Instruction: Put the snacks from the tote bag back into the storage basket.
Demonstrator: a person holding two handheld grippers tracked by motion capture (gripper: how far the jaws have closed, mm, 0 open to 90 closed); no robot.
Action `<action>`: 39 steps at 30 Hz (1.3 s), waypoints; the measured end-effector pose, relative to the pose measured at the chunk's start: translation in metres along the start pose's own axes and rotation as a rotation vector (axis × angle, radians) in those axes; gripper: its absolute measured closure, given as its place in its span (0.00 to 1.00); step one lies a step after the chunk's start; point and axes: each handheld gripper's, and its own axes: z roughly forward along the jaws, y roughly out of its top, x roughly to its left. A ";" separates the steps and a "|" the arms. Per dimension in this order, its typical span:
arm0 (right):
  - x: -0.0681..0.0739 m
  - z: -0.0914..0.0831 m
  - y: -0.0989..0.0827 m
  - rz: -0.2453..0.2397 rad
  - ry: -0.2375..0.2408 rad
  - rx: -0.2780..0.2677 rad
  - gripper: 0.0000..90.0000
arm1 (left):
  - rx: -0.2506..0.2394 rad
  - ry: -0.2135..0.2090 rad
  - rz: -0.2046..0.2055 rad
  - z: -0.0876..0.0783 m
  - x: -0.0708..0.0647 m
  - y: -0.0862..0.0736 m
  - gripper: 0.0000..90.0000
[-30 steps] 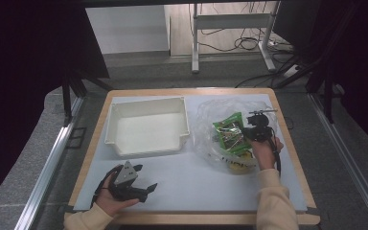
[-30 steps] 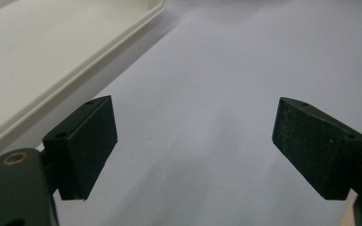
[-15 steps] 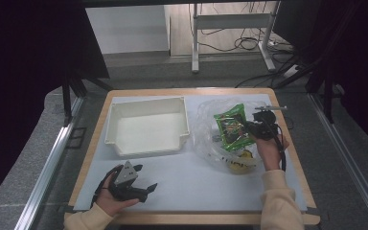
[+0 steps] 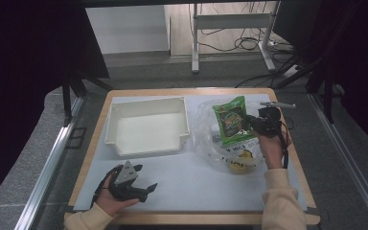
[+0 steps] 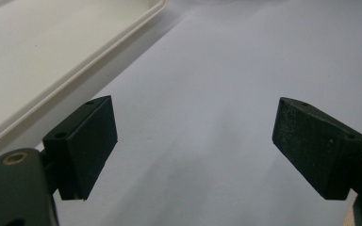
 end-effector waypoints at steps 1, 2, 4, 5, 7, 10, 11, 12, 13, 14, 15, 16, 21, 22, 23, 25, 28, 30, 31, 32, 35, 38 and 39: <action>0.000 0.000 0.000 0.000 0.000 0.000 1.00 | 0.000 0.000 0.000 0.000 0.000 0.000 0.16; 0.000 -0.001 0.001 0.005 0.006 -0.002 1.00 | 0.000 0.000 0.000 0.000 0.000 0.000 0.16; 0.001 -0.004 0.004 0.011 0.014 -0.021 1.00 | 0.000 0.000 -0.001 0.000 0.000 0.000 0.16; 0.001 -0.005 0.005 0.015 0.019 -0.025 1.00 | 0.000 0.000 -0.001 0.000 0.000 0.000 0.16; 0.001 -0.006 0.006 0.016 0.019 -0.034 1.00 | 0.000 0.000 -0.001 0.000 0.000 0.000 0.16; 0.004 -0.010 0.011 0.024 0.038 -0.053 1.00 | 0.000 0.001 -0.002 0.000 0.000 0.000 0.16; 0.004 -0.010 0.011 0.024 0.038 -0.053 1.00 | 0.000 0.001 -0.002 0.000 0.000 0.000 0.16; 0.005 -0.011 0.013 0.025 0.049 -0.064 1.00 | 0.000 0.001 -0.002 0.000 0.000 0.000 0.16; 0.006 -0.012 0.015 0.034 0.065 -0.069 1.00 | -0.001 0.001 -0.003 0.000 0.000 0.000 0.16; 0.007 -0.013 0.016 0.036 0.073 -0.073 1.00 | -0.003 0.002 -0.005 -0.001 0.001 0.000 0.16; 0.008 -0.013 0.017 0.035 0.076 -0.074 1.00 | -0.004 0.003 -0.006 -0.001 0.001 0.000 0.16; 0.008 -0.013 0.017 0.035 0.076 -0.074 1.00 | -0.004 0.003 -0.006 -0.001 0.001 0.000 0.16; 0.014 -0.014 0.022 0.010 0.058 -0.080 1.00 | -0.002 0.002 -0.004 0.000 0.001 0.000 0.16; 0.014 -0.015 0.023 0.010 0.061 -0.083 1.00 | -0.002 0.002 -0.004 0.000 0.001 0.000 0.16; 0.015 -0.016 0.024 0.009 0.060 -0.085 1.00 | -0.002 0.002 -0.004 0.000 0.001 0.000 0.16; 0.016 -0.017 0.027 0.006 0.062 -0.091 1.00 | -0.001 0.001 -0.004 0.000 0.001 0.000 0.16; 0.019 -0.019 0.030 0.000 0.064 -0.099 1.00 | -0.001 0.001 -0.003 0.000 0.000 0.000 0.16; 0.020 -0.019 0.031 0.000 0.068 -0.102 1.00 | -0.001 0.002 -0.002 0.000 0.000 0.000 0.16; 0.023 -0.019 0.033 -0.004 0.073 -0.106 1.00 | -0.001 0.001 -0.003 0.000 0.000 0.000 0.16; 0.025 -0.019 0.034 -0.006 0.078 -0.105 1.00 | -0.001 0.001 -0.003 0.000 0.000 0.000 0.16; 0.028 -0.018 0.036 -0.007 0.087 -0.111 1.00 | -0.001 0.001 -0.003 0.000 0.000 0.000 0.16; 0.034 -0.016 0.039 -0.008 0.106 -0.114 1.00 | -0.002 0.002 -0.002 0.000 0.000 0.000 0.16; 0.036 -0.015 0.039 -0.009 0.114 -0.112 1.00 | -0.001 0.001 -0.002 0.000 0.000 0.000 0.16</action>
